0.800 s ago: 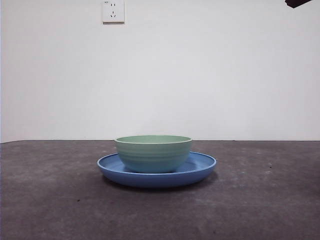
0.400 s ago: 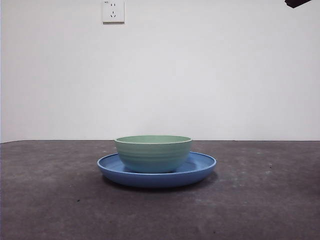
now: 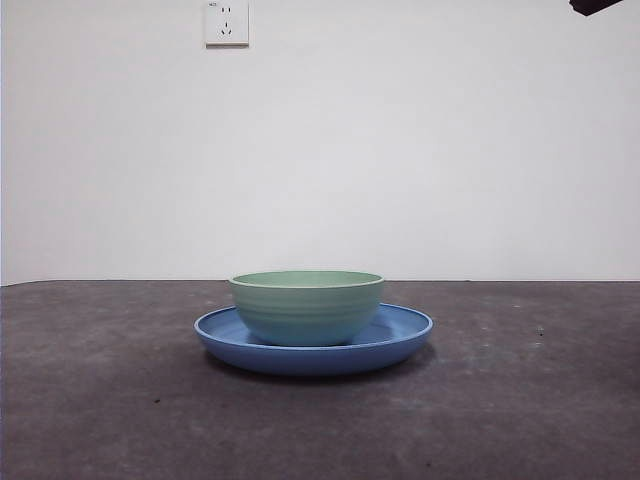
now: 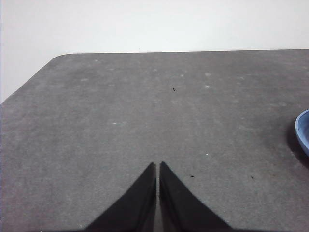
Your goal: Place the green bowl on the blue plate
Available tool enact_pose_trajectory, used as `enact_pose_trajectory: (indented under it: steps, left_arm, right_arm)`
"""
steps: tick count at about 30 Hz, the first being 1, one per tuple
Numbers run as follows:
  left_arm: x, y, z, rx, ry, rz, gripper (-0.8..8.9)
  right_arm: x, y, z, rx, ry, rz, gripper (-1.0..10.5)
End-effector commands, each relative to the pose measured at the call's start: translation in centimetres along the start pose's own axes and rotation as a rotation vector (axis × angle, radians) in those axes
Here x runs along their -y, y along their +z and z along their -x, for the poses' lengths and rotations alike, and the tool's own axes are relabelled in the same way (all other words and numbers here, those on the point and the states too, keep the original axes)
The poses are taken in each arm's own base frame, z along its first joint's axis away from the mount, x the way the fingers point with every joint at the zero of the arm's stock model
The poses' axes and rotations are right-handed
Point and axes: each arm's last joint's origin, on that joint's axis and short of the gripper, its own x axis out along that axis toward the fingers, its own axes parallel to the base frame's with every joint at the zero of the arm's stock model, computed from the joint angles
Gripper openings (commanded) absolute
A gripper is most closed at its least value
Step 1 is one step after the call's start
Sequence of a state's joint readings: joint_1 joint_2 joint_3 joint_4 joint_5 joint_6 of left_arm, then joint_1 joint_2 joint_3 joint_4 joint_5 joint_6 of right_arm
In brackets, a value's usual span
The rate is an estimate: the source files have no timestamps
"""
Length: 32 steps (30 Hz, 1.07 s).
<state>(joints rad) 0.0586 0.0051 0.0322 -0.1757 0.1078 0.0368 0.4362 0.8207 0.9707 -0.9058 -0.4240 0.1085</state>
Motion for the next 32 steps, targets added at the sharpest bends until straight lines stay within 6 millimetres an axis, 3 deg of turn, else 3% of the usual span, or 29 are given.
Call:
enact_pose_trajectory:
  steps: [1,24,32]
  left_arm:
    - [0.0,-0.7,-0.2,-0.023,0.001,0.007,0.12]
    - [0.0,-0.7,-0.2,-0.023,0.001,0.007,0.12]
    - [0.0,-0.7,-0.2,-0.023,0.001,0.007,0.12]
  right_arm:
    - [-0.2,0.5,0.2,0.022,0.008,0.023,0.1]
    - [-0.2,0.6,0.2,0.027,0.000,0.059,0.1]
    - [1.1,0.4,3.5,0.307,-0.199,0.102,0.1]
